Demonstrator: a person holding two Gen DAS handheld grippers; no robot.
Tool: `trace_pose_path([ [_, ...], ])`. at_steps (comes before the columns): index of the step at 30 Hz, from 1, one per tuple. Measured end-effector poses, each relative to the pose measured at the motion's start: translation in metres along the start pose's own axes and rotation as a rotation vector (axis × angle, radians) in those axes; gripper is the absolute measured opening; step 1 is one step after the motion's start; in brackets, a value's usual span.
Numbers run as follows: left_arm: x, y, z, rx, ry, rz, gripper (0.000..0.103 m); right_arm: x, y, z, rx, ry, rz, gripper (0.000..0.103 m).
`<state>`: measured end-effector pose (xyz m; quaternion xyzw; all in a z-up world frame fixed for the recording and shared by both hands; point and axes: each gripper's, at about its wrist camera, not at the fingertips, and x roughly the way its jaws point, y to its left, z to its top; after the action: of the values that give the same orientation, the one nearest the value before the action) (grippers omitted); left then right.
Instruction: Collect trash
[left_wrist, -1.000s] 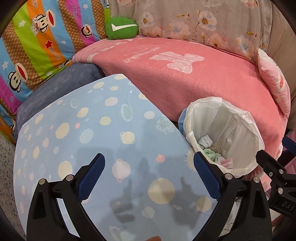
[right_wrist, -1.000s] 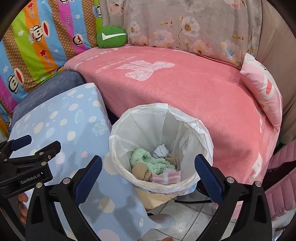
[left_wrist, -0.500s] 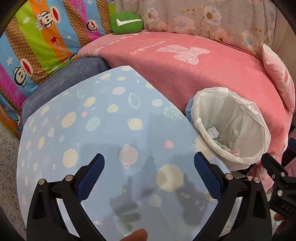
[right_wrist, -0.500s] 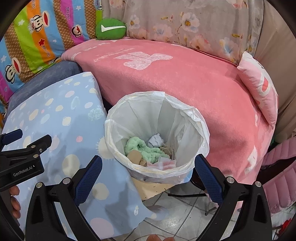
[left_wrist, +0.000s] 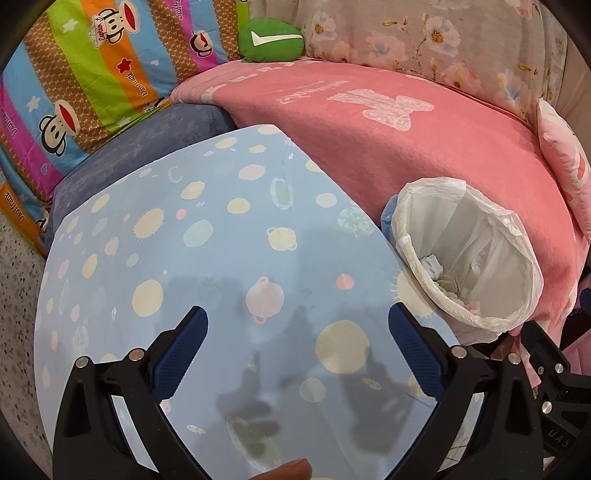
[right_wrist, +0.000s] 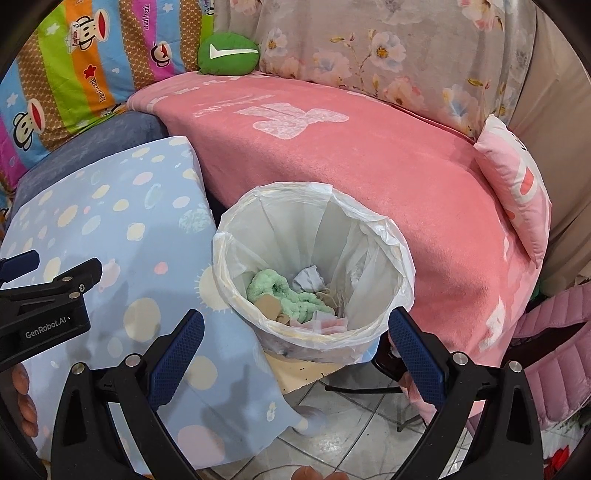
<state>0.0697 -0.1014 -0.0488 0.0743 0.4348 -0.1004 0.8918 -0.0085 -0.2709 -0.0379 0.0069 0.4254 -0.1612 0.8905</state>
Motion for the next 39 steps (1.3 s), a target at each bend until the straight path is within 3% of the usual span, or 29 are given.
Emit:
trace_pose_path([
  [39, -0.011, -0.018, -0.007, 0.008, -0.001, 0.016, 0.094, 0.001, -0.016, -0.008, 0.044, 0.007, -0.028, 0.096],
])
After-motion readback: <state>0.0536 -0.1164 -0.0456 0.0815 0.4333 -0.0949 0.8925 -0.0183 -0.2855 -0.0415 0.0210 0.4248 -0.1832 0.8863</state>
